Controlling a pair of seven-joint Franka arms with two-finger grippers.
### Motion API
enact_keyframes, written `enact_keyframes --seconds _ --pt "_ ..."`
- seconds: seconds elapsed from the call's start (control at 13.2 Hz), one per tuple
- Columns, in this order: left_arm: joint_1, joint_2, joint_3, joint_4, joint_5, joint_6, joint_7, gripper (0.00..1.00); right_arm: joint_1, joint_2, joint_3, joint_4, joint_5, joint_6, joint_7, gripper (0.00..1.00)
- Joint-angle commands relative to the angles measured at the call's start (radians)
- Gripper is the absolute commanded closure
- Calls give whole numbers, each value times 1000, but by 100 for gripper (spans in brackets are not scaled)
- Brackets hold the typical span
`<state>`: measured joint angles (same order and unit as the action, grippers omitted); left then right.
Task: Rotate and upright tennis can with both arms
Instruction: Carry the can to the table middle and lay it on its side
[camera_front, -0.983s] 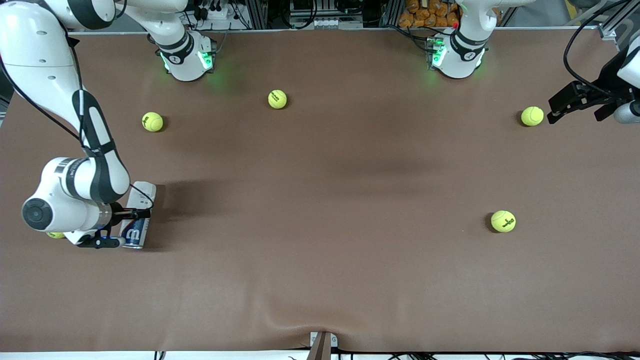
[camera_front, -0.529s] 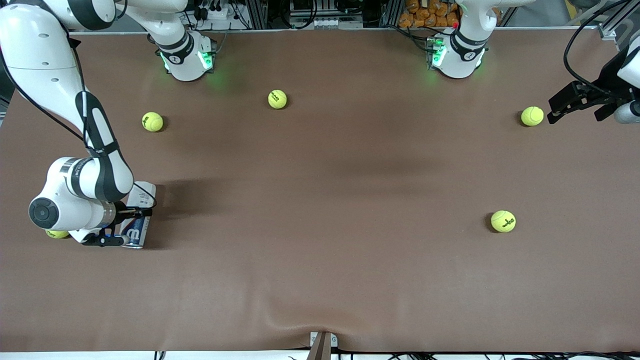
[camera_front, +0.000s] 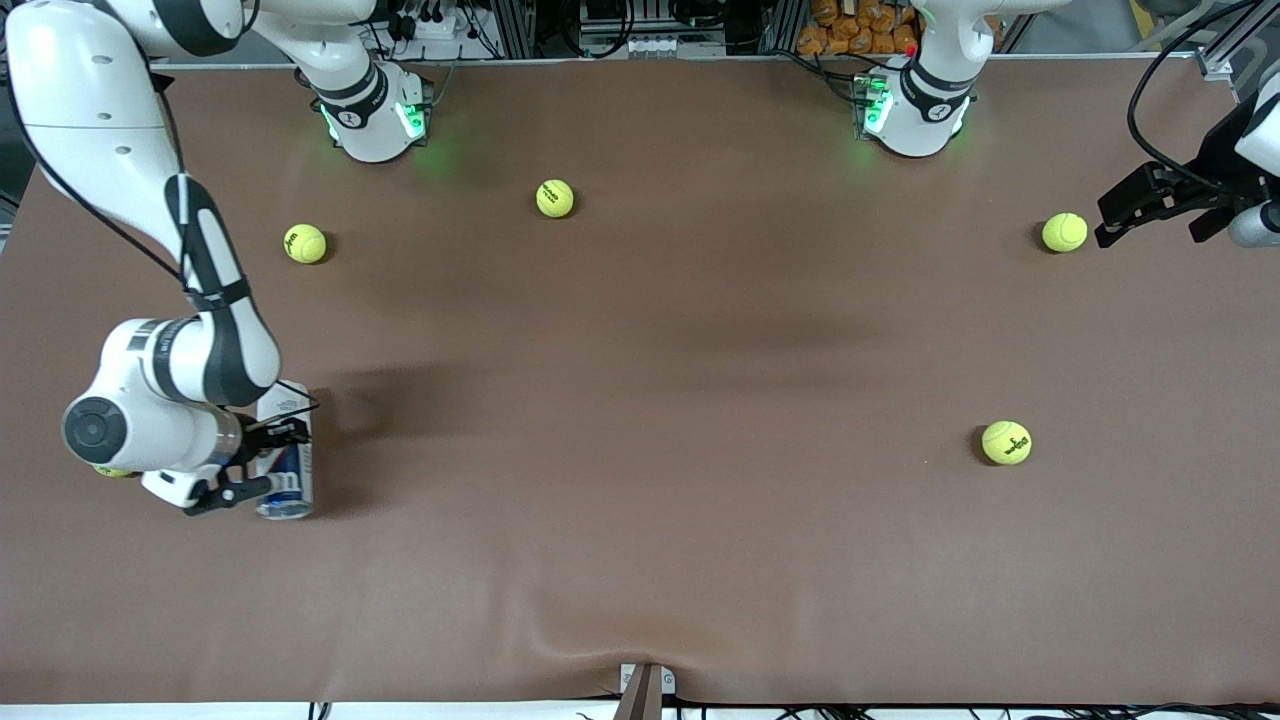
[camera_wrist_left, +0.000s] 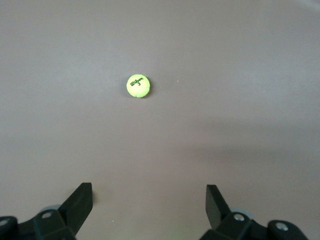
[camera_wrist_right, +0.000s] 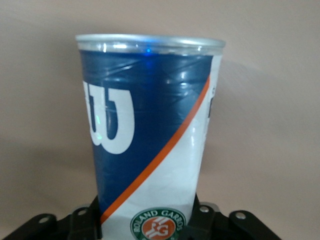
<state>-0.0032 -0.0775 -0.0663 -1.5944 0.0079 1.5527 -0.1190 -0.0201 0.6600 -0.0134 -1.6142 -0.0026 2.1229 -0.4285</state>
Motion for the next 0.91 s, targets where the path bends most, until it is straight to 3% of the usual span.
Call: enact_keyframes --seconds 0.0,0.23,0.6,0.83 --pt "6 -1 -3 10 -13 -11 -10 0 101 -11 9 10 3 -4 -183 37" --pt "9 -1 -3 10 -13 -11 -8 0 259 -11 43 48 -2 0 -294 37" --pt "12 -1 -4 11 -13 -11 -8 0 553 -7 40 69 -20 109 -397 37" --pt "6 1 -7 11 -13 -11 -14 0 664 4 39 69 -189 179 -378 37"
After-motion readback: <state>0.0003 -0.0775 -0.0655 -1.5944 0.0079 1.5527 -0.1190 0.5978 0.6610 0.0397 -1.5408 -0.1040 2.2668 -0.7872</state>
